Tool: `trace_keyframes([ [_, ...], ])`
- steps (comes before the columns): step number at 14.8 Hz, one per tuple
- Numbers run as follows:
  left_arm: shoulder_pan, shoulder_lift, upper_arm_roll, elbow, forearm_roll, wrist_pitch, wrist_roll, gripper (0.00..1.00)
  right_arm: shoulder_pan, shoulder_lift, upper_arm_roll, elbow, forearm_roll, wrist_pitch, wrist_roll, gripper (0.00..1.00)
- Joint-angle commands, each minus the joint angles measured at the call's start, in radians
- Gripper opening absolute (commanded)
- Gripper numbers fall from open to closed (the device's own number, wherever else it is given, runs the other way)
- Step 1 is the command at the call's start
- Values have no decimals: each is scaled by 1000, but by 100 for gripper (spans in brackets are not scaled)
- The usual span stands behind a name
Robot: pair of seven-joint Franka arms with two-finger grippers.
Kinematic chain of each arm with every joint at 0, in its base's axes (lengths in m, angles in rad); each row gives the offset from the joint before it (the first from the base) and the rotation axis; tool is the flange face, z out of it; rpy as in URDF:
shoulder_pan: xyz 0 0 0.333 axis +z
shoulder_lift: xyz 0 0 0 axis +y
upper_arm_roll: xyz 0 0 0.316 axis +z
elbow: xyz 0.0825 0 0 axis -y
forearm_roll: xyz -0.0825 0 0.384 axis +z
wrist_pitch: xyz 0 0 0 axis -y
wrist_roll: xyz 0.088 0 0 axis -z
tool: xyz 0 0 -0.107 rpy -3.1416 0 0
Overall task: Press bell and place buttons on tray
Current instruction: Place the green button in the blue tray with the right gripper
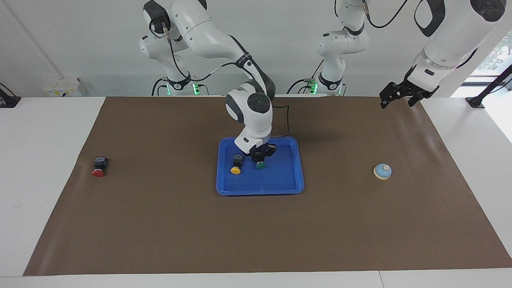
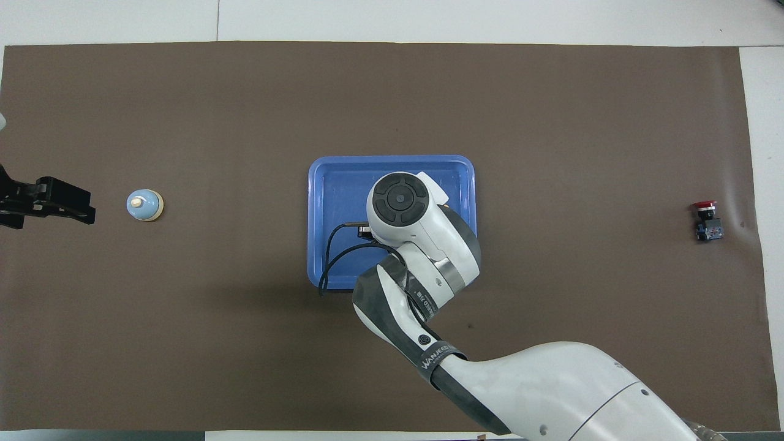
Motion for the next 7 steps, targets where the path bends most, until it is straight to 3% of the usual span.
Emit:
trace_keyframes([
  [1,1,-17,1,-8,16,-13,-8,100,2,-48,2,-56,12,16,54,32],
  [2,1,-17,-1,-8,16,-11,-8,100,3,-48,2,-53,12,13,68,99],
  [7,1,-17,-1,-8,16,-13,-8,100,-32,-51,-4,114,22,-220,80,100],
])
